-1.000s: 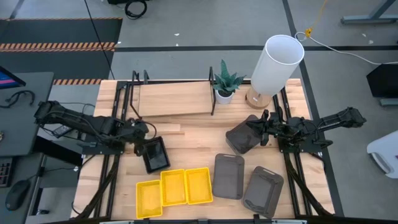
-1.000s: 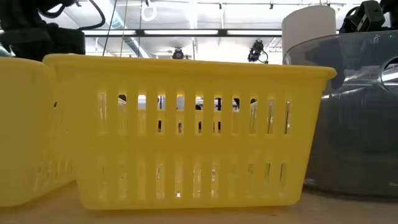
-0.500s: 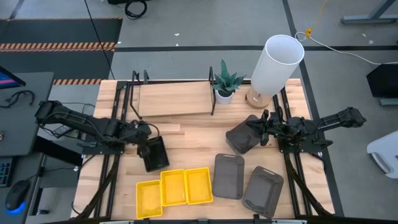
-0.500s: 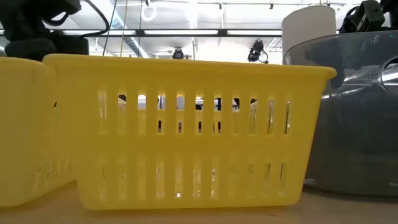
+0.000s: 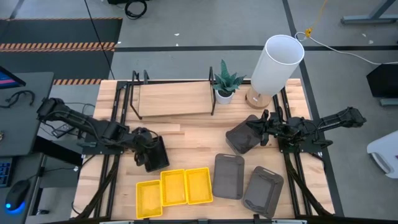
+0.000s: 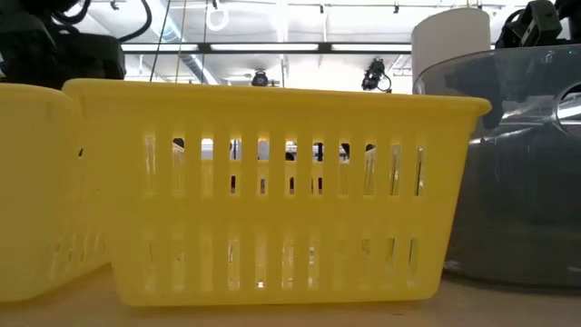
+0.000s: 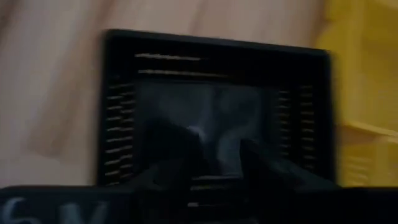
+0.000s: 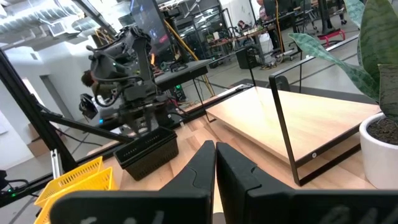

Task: Stack baskets on shelf by color
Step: Put the stacked black bins on the shelf

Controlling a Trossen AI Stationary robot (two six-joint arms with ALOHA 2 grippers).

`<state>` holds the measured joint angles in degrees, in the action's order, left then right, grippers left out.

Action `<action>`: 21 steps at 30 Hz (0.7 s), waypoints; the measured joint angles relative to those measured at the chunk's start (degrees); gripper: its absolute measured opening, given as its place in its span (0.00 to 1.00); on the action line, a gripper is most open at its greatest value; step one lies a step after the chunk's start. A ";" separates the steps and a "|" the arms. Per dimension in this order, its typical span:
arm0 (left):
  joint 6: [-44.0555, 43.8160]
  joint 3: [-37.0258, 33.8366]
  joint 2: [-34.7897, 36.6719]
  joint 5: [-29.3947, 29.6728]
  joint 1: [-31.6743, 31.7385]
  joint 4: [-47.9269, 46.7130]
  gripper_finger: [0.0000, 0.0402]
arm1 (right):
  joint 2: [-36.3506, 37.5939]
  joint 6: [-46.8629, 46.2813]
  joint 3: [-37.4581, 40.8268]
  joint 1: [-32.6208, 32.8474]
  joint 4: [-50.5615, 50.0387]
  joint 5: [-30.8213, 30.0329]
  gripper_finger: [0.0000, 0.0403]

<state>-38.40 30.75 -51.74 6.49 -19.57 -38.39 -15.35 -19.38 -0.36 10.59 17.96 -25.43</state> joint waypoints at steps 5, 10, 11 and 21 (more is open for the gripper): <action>-1.54 0.57 -2.11 -4.62 -2.48 4.50 0.35 | -0.01 0.00 -0.01 -0.01 0.00 0.00 0.05; -1.94 5.49 -7.10 -5.13 -6.96 2.49 0.35 | 0.00 0.00 0.00 -0.02 0.02 0.00 0.05; -1.86 6.55 -8.48 -5.13 -7.79 2.18 0.35 | -0.02 0.00 -0.02 0.00 -0.02 0.00 0.05; -1.59 13.20 -21.98 -4.73 -10.80 0.25 0.39 | 0.00 0.00 -0.01 -0.02 0.00 0.00 0.05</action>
<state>-40.00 43.95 -73.72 1.76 -30.37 -38.14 -15.35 -19.38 -0.37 10.57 17.96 -25.43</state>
